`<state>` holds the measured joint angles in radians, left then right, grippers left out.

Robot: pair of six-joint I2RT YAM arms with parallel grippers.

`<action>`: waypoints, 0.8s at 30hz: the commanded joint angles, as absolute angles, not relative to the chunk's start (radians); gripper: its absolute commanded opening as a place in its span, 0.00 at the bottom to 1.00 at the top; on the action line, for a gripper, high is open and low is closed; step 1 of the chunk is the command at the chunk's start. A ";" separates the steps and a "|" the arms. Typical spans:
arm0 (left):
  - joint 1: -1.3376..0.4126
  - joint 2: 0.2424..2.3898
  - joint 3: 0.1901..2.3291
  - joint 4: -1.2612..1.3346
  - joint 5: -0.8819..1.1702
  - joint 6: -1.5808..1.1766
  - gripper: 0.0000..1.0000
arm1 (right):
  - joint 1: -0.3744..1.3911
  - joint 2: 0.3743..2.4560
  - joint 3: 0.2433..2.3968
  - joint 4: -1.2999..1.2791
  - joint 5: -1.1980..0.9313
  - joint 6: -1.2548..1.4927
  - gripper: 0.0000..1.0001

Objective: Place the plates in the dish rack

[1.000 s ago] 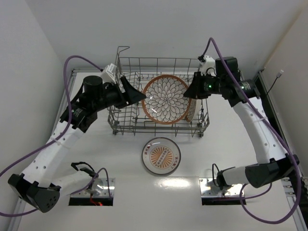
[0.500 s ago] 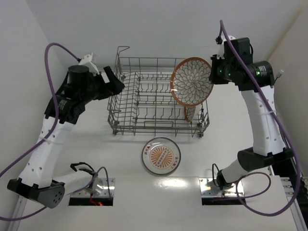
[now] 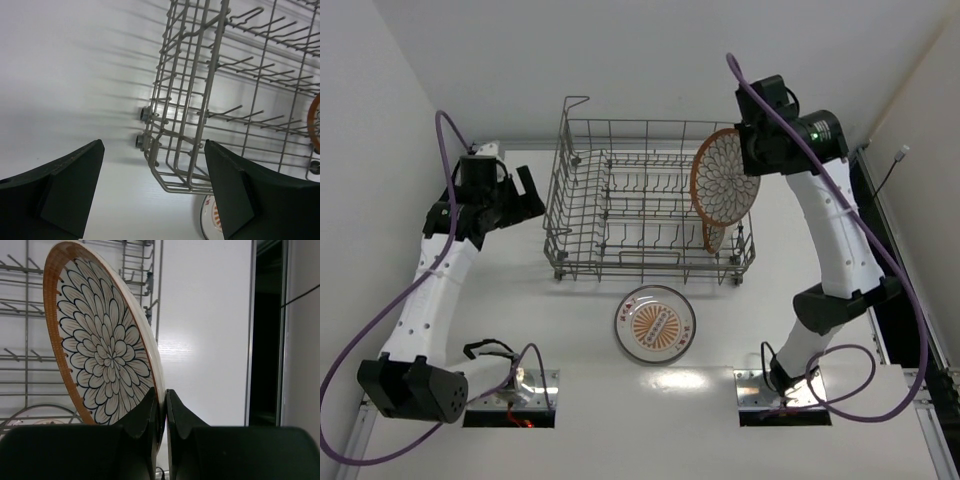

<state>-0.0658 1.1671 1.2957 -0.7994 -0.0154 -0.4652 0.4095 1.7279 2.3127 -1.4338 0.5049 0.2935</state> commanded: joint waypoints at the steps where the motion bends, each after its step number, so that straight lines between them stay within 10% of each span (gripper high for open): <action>1: -0.061 1.135 1.273 -0.749 -0.040 -0.434 0.80 | 0.486 1.742 2.375 -1.410 0.615 0.334 0.00; 24: -0.061 1.039 1.154 -0.687 -0.005 -0.434 0.80 | 0.670 1.864 2.264 -1.410 1.046 0.308 0.00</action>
